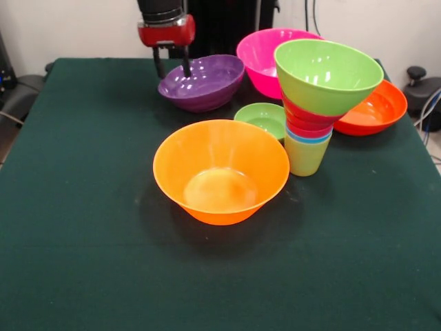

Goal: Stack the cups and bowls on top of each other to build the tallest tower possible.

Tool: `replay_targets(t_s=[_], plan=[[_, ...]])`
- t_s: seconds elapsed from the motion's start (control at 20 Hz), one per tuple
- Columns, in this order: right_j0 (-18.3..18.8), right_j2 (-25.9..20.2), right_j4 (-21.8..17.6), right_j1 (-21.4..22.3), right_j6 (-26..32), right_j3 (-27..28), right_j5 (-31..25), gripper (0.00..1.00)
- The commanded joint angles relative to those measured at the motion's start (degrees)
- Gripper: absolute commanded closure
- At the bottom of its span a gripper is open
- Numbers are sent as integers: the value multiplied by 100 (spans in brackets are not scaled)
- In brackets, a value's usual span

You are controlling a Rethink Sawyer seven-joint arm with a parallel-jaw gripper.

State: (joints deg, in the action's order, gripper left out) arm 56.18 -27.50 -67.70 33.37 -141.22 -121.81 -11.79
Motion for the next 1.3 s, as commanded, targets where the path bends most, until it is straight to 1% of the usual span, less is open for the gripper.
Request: replay_targets(t_s=[0.05,0.25,0.4,0.5,0.55,0.75,1.0,1.05,1.25,1.3], plan=[[-554,354,-742,-582,343,116,52,0],[-496,406,-803,-617,469,107,39,0],[-605,582,-1003,-675,351,203,161,0],[-557,544,-975,-650,442,201,105,0],[-560,607,-1045,-694,424,241,124,0],[-542,629,-1028,-655,455,275,106,0],[-318,419,-761,-562,785,232,-128,0],[-150,291,-618,-528,1016,227,-276,0],[155,2,-286,-418,1464,177,-603,0],[182,-37,-246,-401,1509,181,-651,0]])
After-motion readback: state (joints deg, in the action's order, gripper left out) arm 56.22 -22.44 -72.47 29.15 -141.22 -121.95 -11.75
